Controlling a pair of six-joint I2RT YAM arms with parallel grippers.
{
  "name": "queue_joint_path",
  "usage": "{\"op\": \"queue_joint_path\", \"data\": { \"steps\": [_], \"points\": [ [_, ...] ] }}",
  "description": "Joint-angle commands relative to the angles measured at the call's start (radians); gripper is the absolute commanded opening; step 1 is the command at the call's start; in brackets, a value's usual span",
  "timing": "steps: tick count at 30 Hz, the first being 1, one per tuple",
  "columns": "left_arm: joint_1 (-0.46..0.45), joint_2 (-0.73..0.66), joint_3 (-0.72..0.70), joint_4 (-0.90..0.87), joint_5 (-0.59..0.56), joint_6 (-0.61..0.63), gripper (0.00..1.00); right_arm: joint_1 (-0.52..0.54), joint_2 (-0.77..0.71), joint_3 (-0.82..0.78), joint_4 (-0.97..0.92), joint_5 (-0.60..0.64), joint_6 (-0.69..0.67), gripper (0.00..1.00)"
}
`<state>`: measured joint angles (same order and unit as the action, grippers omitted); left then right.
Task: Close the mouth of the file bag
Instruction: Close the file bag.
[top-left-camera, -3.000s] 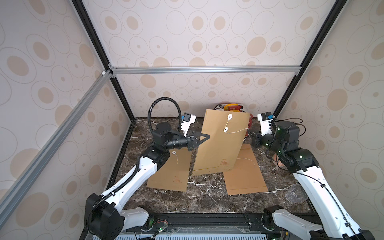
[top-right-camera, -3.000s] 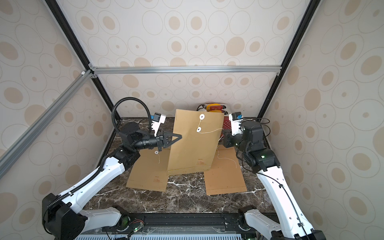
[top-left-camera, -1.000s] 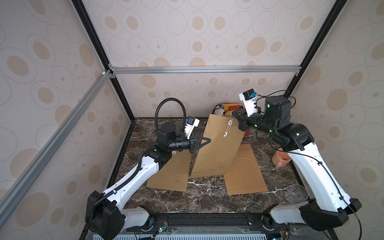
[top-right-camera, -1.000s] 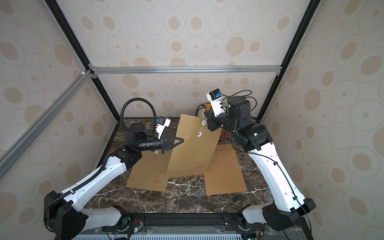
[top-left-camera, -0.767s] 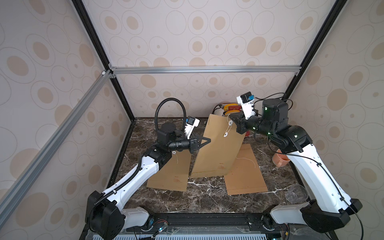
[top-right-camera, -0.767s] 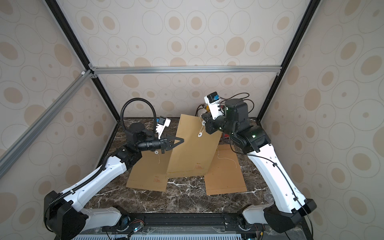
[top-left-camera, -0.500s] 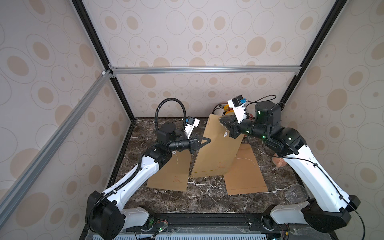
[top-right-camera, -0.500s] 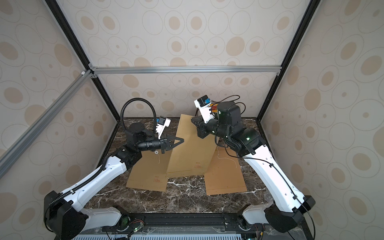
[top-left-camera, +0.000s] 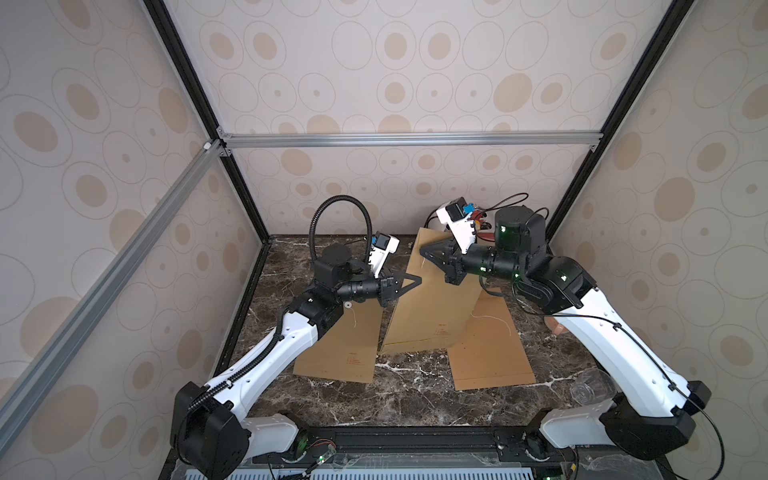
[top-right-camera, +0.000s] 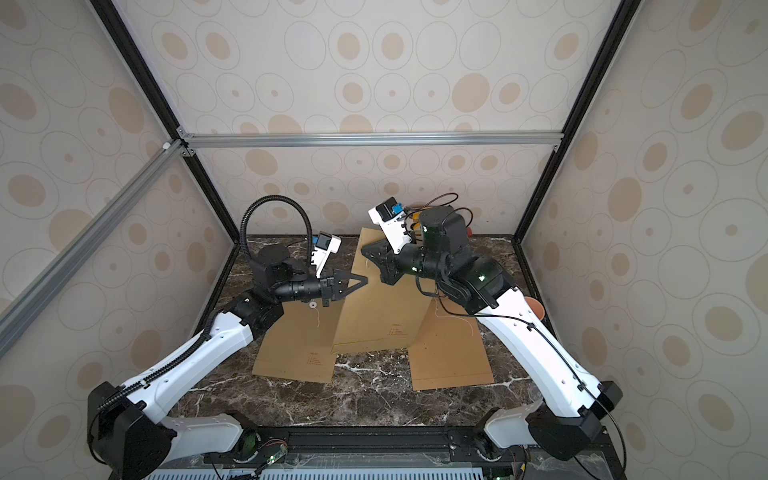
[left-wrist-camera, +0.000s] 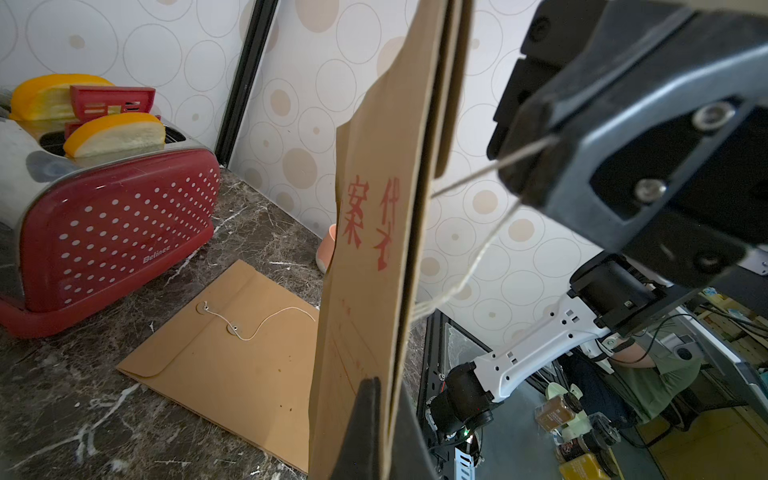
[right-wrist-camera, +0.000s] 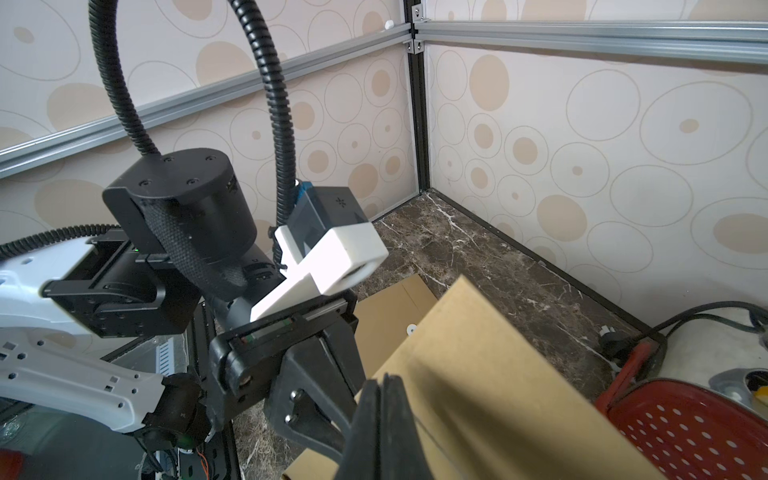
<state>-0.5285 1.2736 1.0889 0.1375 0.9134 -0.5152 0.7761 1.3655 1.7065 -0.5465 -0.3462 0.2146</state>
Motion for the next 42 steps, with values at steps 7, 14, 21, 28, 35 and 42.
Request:
{"op": "queue_joint_path", "data": {
  "steps": [7,14,21,28,35,42],
  "points": [
    [-0.004,-0.008,0.049,0.010,0.002,0.022,0.00,0.025,-0.009,-0.057,0.081,-0.066,0.055,0.00],
    [-0.004,-0.008,0.047,0.010,0.002,0.022,0.00,0.045,-0.007,-0.073,0.075,-0.057,0.047,0.00],
    [-0.004,-0.013,0.041,0.035,0.005,0.003,0.00,0.045,-0.065,-0.140,0.080,0.018,0.046,0.00],
    [-0.002,-0.020,0.031,0.064,0.008,-0.017,0.00,0.040,-0.205,-0.328,0.135,0.149,0.075,0.00],
    [-0.001,-0.022,0.019,0.108,0.016,-0.047,0.00,0.022,-0.301,-0.490,0.161,0.225,0.110,0.00],
    [0.001,-0.025,0.012,0.132,0.022,-0.061,0.00,-0.017,-0.360,-0.624,0.200,0.240,0.157,0.00]
  ]
}}
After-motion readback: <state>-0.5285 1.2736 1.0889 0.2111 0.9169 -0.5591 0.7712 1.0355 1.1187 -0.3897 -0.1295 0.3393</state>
